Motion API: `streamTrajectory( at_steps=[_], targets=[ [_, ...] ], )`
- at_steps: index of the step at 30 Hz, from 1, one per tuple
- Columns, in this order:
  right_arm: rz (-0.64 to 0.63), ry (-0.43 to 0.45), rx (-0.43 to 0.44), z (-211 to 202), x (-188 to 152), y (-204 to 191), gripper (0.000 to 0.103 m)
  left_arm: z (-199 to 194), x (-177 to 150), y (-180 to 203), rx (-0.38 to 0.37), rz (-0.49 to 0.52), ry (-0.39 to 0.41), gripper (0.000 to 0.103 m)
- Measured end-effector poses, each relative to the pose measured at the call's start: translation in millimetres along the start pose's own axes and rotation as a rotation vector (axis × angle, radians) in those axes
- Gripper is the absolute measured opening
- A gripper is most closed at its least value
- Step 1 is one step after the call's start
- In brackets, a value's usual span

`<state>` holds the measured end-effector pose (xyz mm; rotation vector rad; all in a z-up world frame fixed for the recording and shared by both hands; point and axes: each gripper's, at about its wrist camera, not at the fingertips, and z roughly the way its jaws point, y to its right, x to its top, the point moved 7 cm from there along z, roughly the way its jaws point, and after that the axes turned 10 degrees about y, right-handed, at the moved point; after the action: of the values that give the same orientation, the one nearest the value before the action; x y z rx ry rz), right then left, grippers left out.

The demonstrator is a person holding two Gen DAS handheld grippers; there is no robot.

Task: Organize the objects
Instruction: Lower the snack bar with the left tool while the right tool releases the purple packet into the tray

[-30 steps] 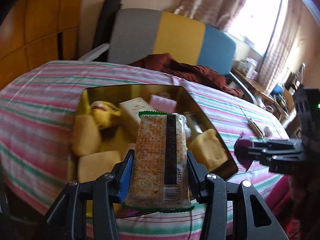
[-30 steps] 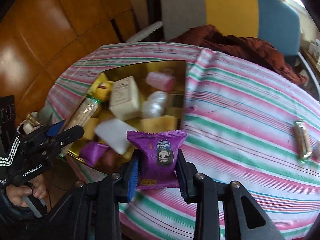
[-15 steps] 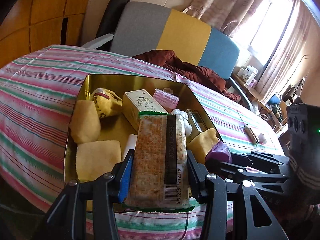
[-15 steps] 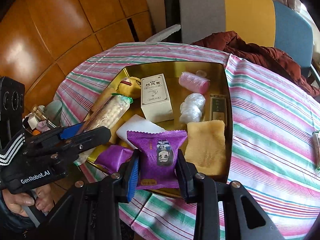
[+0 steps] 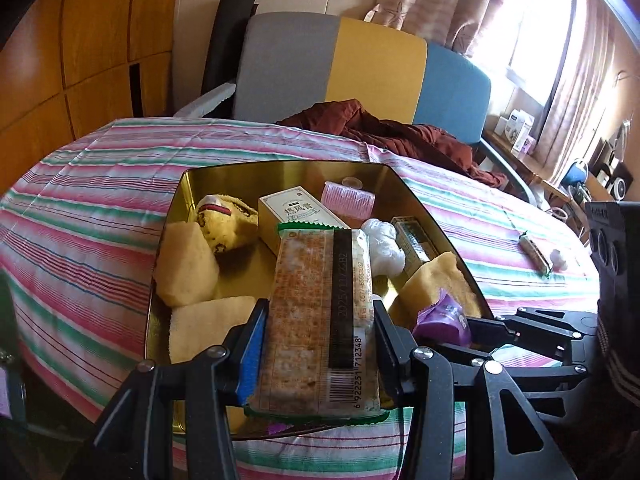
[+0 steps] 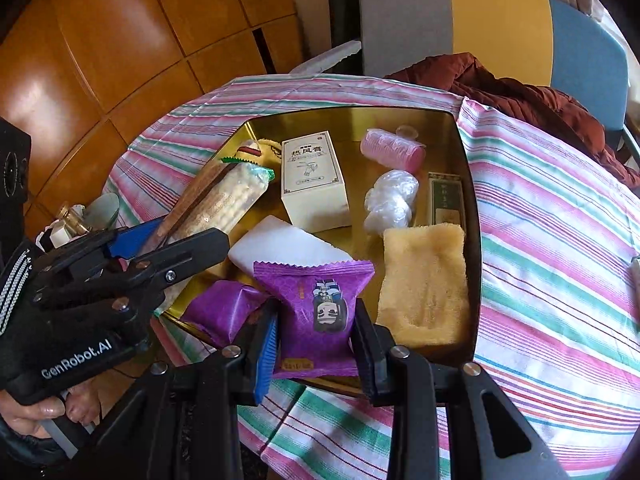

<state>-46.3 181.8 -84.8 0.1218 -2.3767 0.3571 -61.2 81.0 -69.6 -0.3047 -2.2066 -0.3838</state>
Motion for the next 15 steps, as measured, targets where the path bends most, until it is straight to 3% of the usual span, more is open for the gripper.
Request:
streamTrajectory(
  at_steps=[15],
  targets=[
    [0.022, 0.004, -0.026, 4.5, 0.2, 7.2, 0.034, 10.5, -4.5, 3.3, 0.026, 0.027, -0.022, 0.049]
  ],
)
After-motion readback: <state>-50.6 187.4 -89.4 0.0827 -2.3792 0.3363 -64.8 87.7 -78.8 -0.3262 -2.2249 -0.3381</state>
